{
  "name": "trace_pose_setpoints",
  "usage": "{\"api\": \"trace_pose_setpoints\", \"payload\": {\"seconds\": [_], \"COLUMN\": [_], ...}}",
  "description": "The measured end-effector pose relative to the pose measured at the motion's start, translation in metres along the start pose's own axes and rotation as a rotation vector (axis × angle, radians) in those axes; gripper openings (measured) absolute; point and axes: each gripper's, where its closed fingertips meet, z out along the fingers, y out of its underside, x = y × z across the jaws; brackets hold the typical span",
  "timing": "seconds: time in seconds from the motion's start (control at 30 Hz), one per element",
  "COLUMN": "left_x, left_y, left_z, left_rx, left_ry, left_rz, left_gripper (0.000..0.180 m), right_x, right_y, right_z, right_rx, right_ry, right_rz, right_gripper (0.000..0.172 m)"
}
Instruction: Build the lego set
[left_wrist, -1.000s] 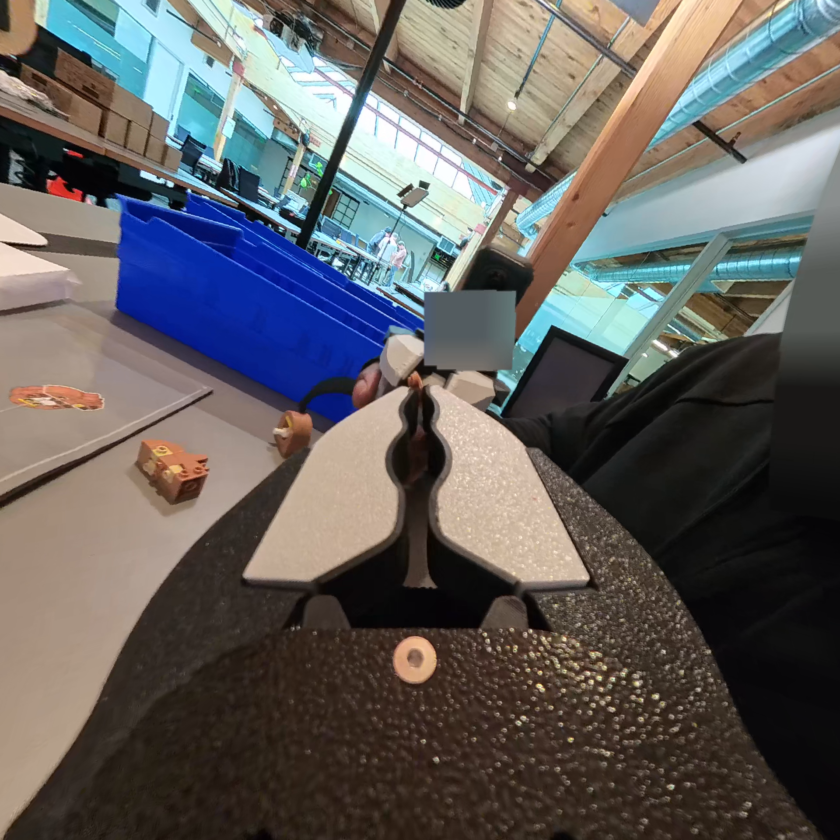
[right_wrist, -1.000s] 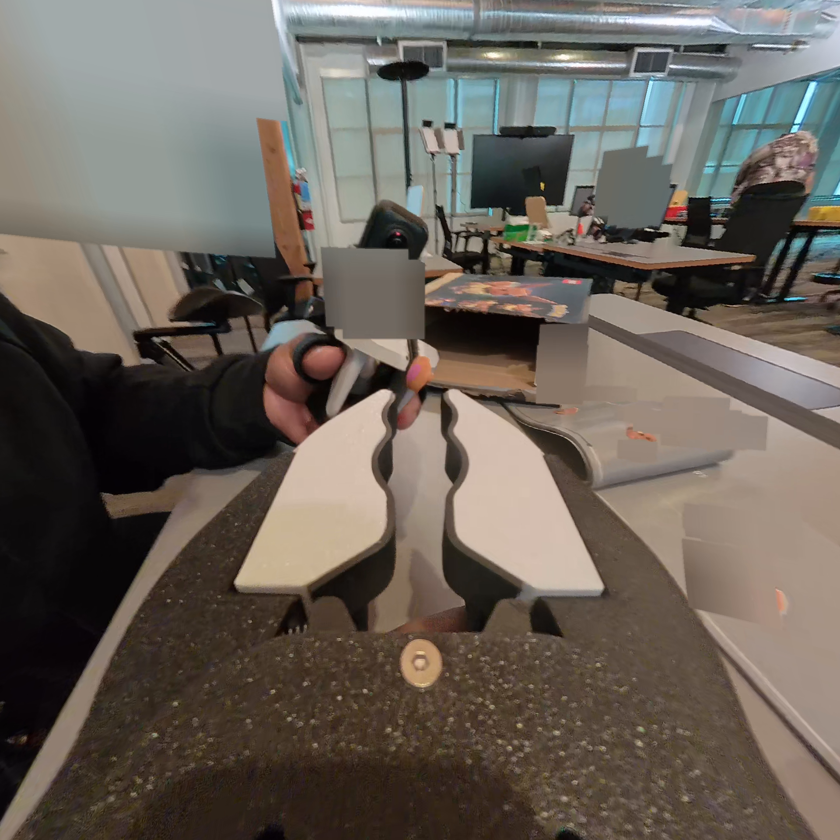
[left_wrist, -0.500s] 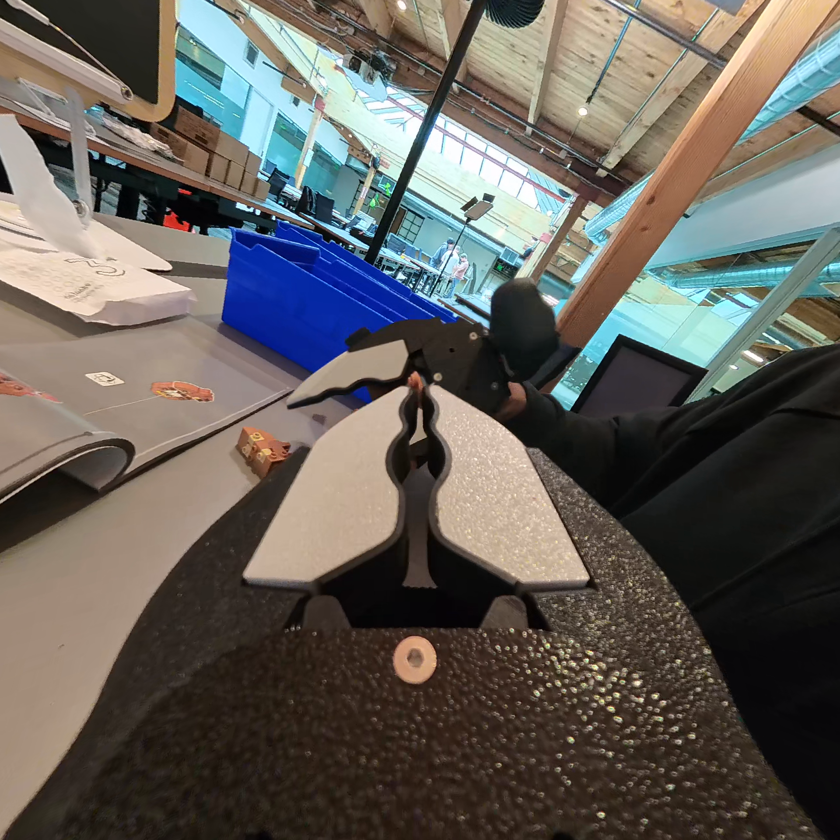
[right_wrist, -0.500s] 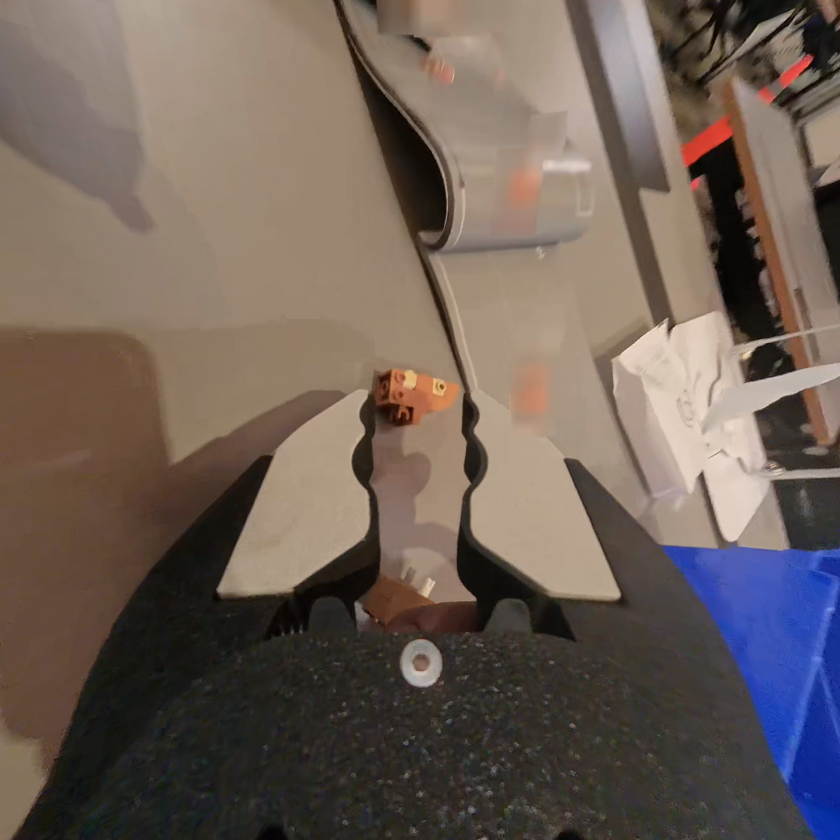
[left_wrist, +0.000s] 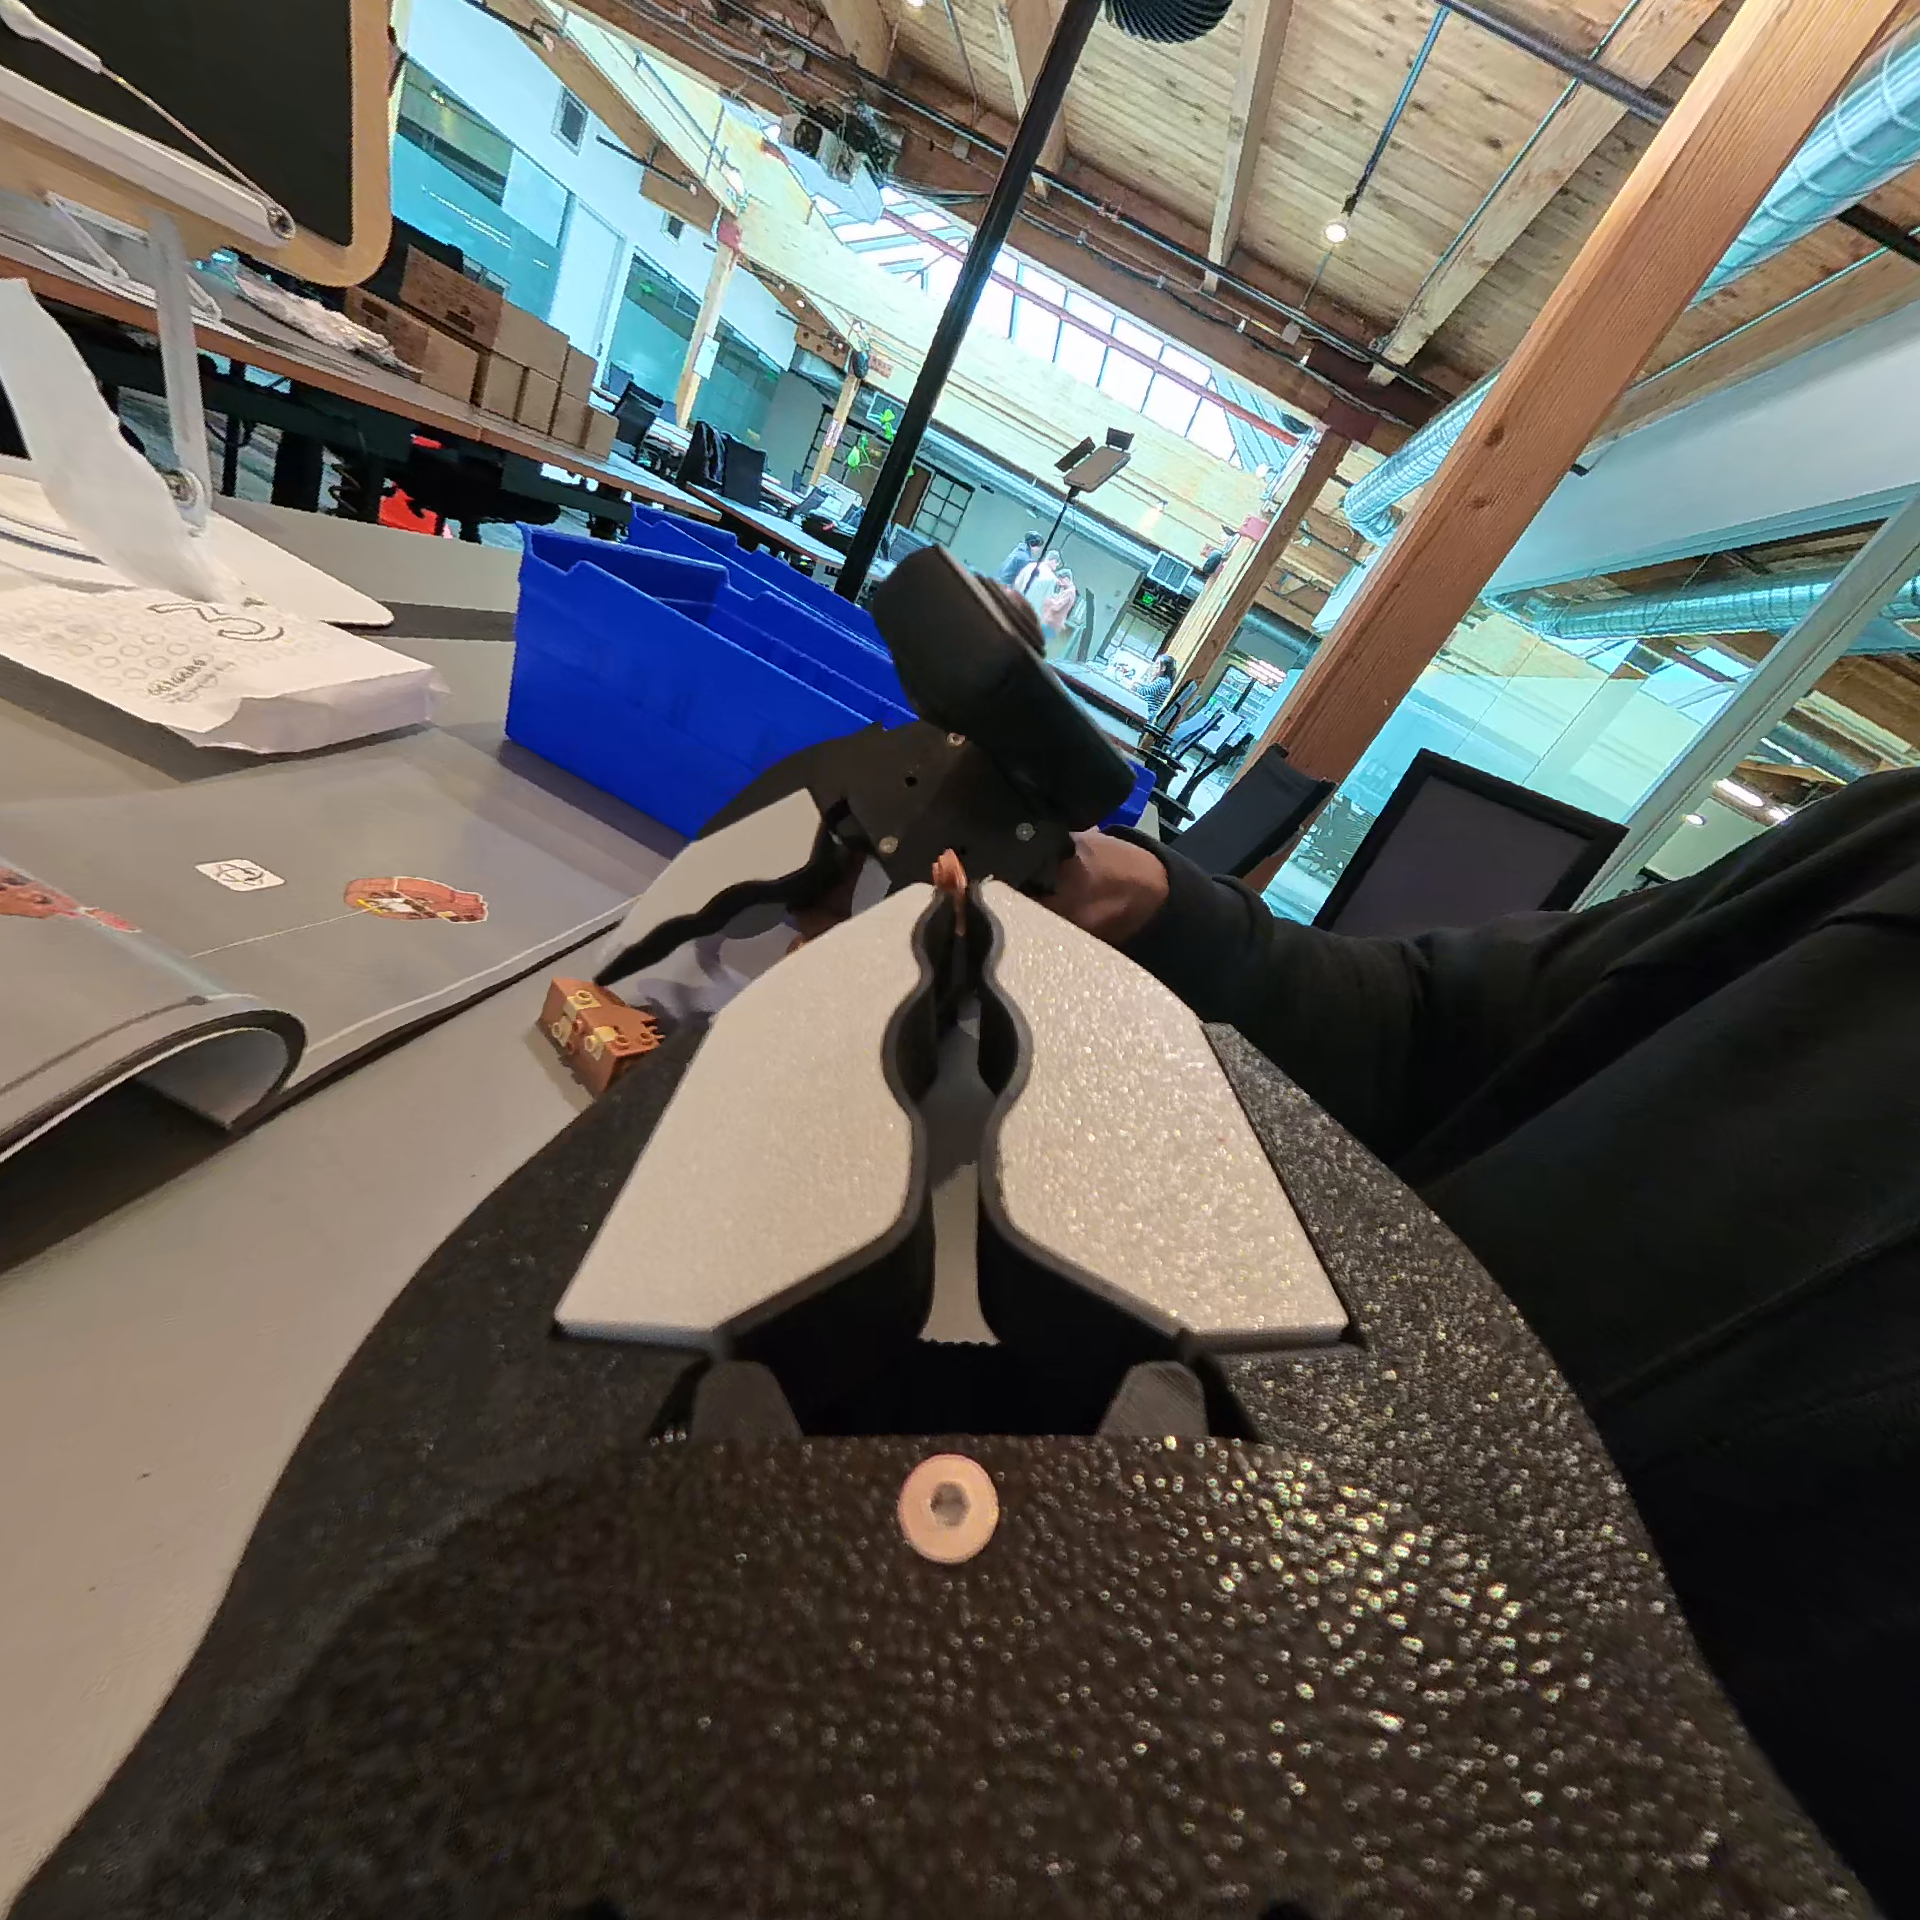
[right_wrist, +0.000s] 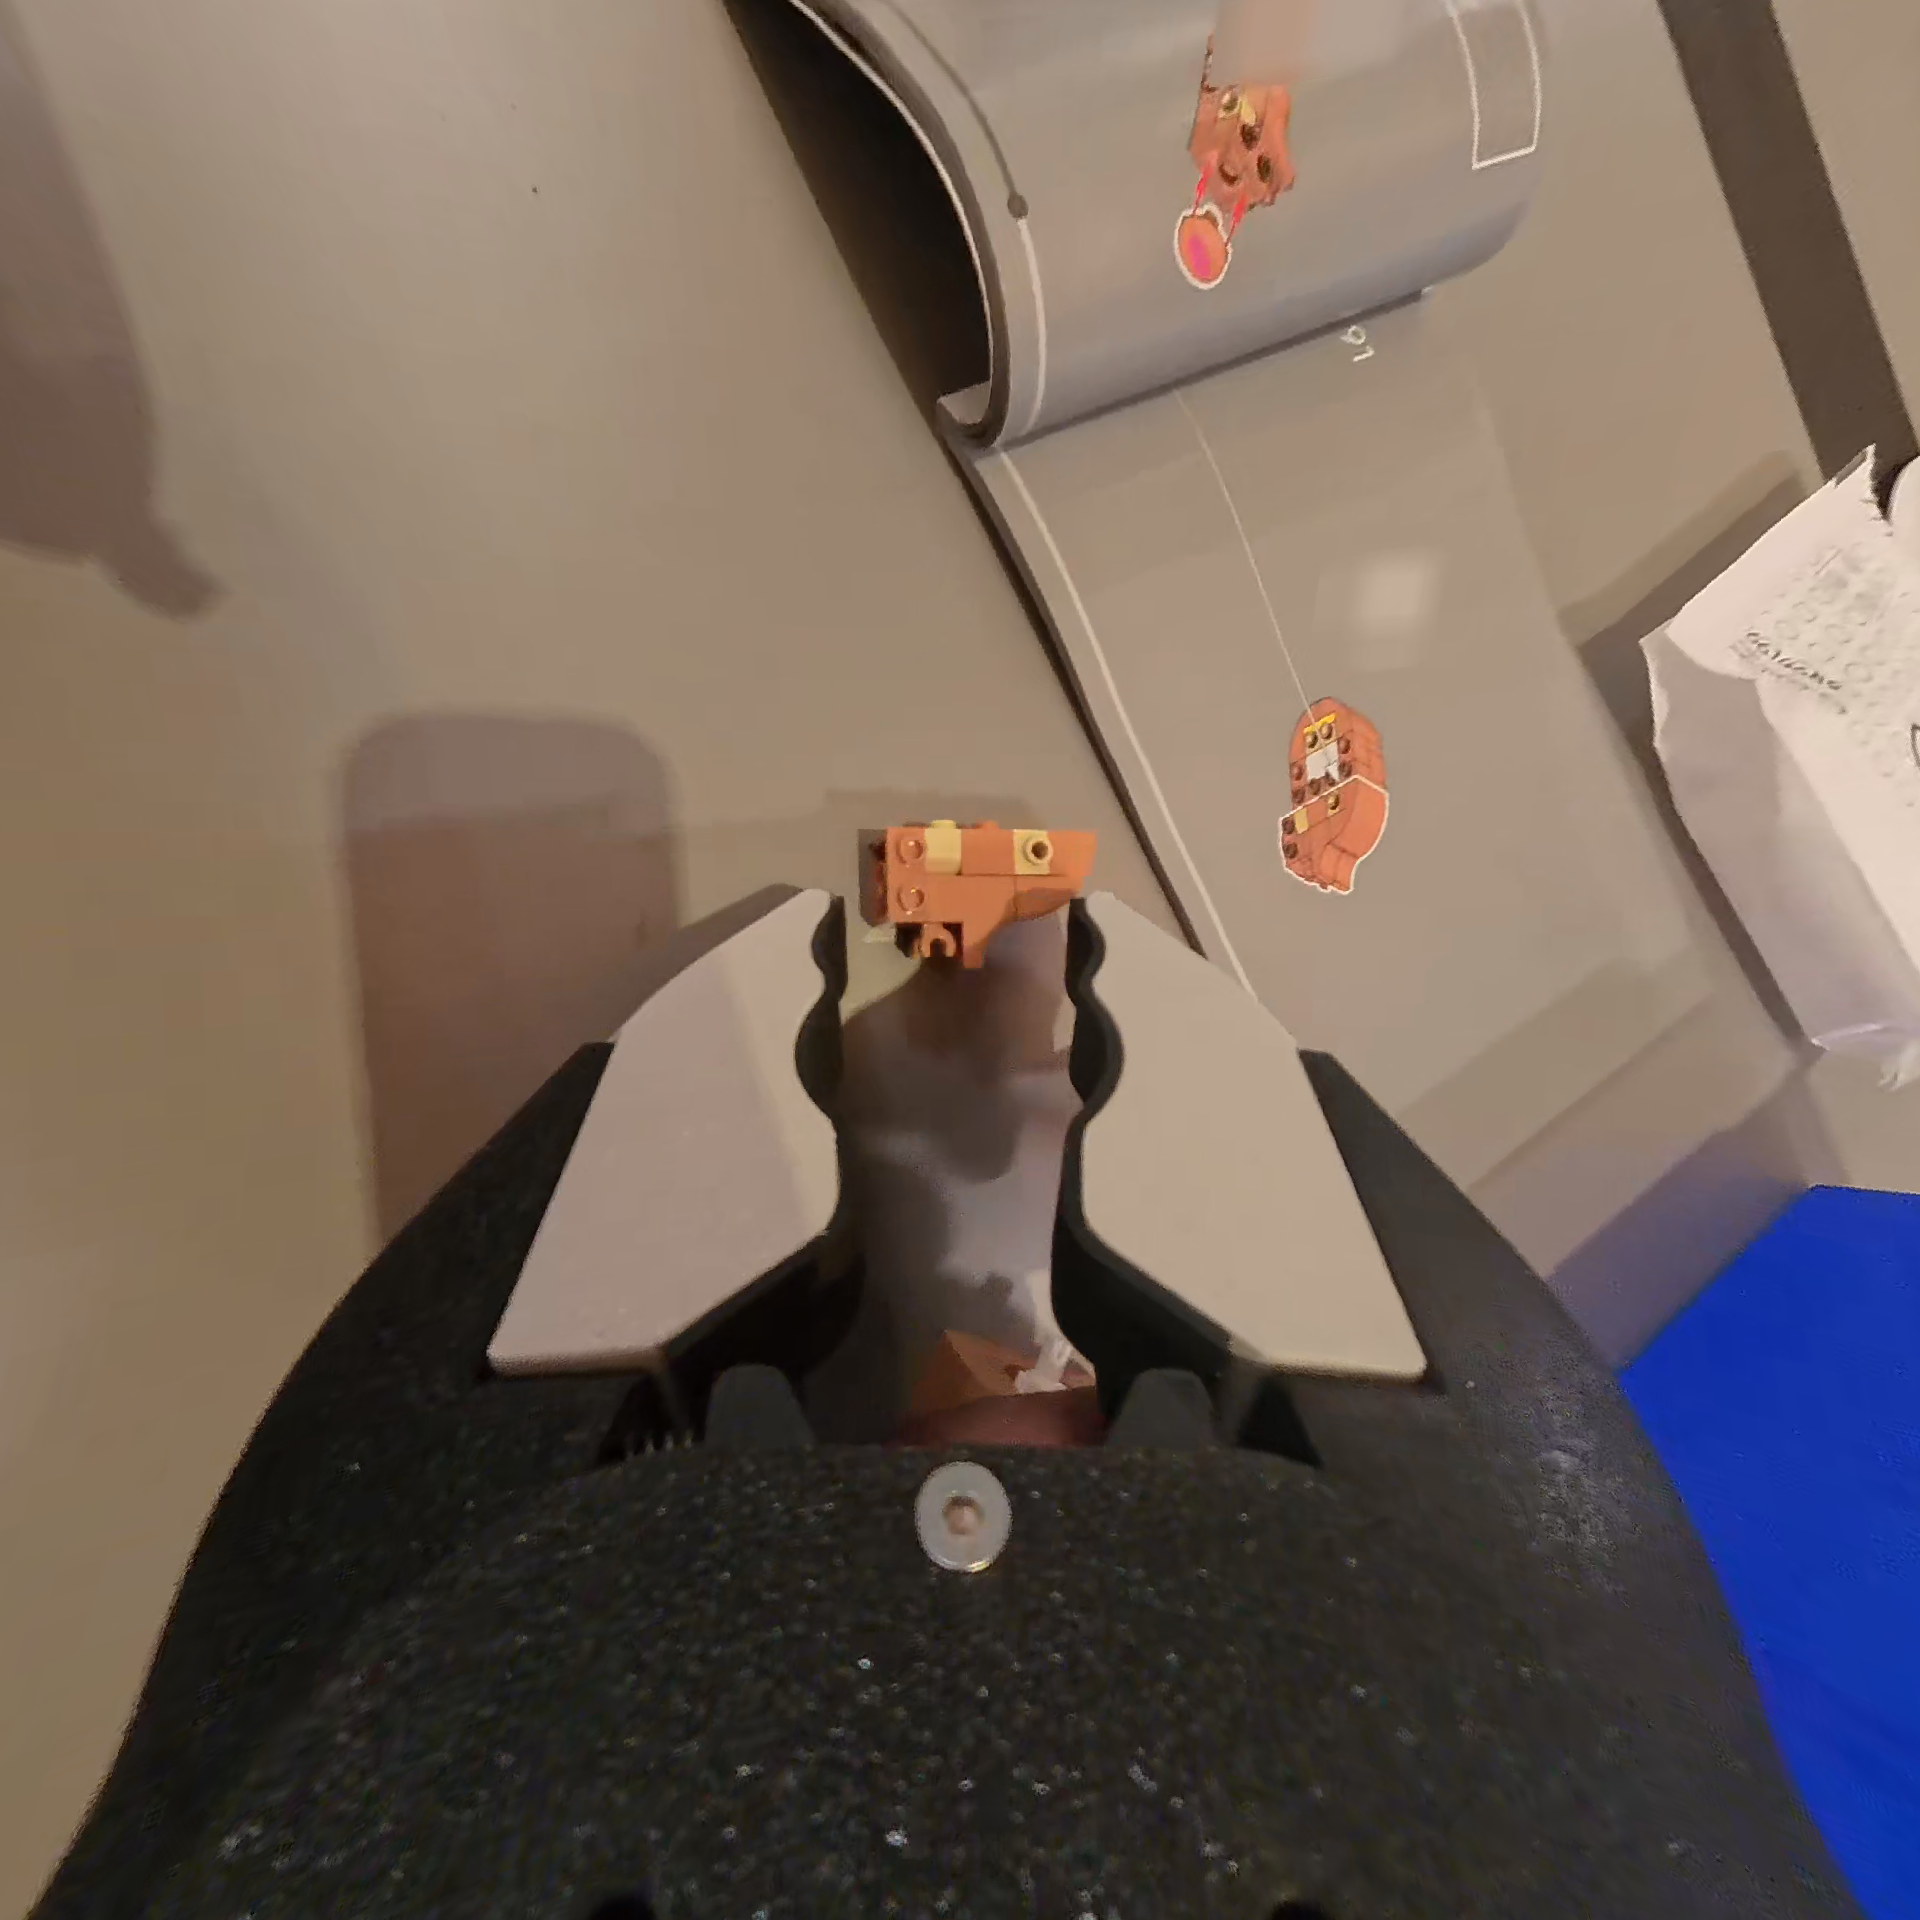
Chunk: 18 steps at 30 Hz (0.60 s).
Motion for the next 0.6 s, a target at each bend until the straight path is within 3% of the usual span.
{"api": "trace_pose_setpoints", "payload": {"seconds": [0.1,0.23,0.47,0.6], "left_x": [0.0,-0.005,-0.009,-0.009], "left_y": [0.001,0.003,0.012,0.017], "left_z": [0.0,-0.001,0.001,0.003], "left_rx": [-0.01,-0.03,-0.09,-0.116], "left_ry": [-0.006,-0.037,-0.074,-0.074], "left_rz": [0.011,0.031,0.08,0.085], "left_gripper": [0.002,0.002,0.002,0.002], "right_x": [0.002,-0.002,-0.048,-0.083], "right_y": [0.001,-0.001,-0.027,-0.013], "right_z": [0.002,-0.003,-0.05,-0.072], "right_rx": [-0.02,0.017,0.235,0.22], "right_ry": [0.011,-0.054,-0.543,-0.72], "right_rz": [0.027,0.117,0.477,0.524], "right_gripper": [0.022,0.021,0.02,0.02]}}
